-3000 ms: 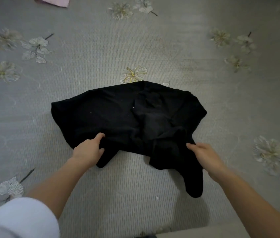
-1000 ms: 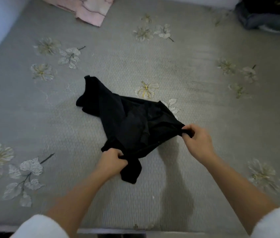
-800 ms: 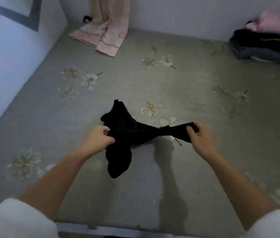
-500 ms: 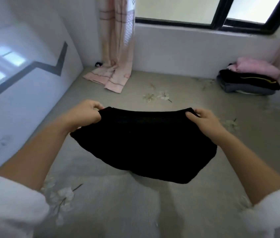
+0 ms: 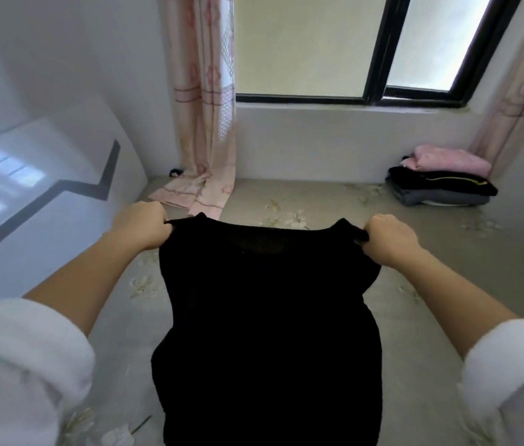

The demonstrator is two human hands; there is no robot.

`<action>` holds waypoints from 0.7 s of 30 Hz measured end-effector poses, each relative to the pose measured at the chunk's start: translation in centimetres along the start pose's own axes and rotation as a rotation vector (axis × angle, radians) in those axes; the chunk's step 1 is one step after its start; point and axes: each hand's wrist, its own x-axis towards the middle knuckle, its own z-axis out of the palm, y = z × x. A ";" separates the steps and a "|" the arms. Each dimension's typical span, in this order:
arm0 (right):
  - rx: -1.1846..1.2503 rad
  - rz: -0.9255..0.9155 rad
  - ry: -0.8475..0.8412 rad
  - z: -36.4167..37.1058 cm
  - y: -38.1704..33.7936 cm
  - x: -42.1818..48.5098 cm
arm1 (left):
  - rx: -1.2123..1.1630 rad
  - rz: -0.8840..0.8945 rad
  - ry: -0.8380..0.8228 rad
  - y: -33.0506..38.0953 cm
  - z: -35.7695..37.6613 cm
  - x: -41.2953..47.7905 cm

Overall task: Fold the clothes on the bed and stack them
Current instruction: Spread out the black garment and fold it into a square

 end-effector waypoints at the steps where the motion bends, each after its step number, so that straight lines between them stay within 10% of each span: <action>1: -0.050 0.027 0.074 0.5 0.0 0.7 | -0.018 -0.033 0.030 0.0 0.4 0.7; 4: 0.186 0.241 0.095 0.2 -0.1 3.5 | -0.536 -0.163 0.076 0.9 0.7 3.4; 9: 1.295 0.403 0.113 -3.2 -1.6 7.6 | -1.314 -0.278 0.151 4.6 -1.9 7.2; 13: 0.903 0.120 0.599 -3.2 -1.4 6.2 | -0.895 0.002 0.553 3.9 -1.2 7.2; 21: 0.621 0.119 0.216 9.4 0.9 0.7 | -0.753 0.023 0.266 -0.3 13.1 0.1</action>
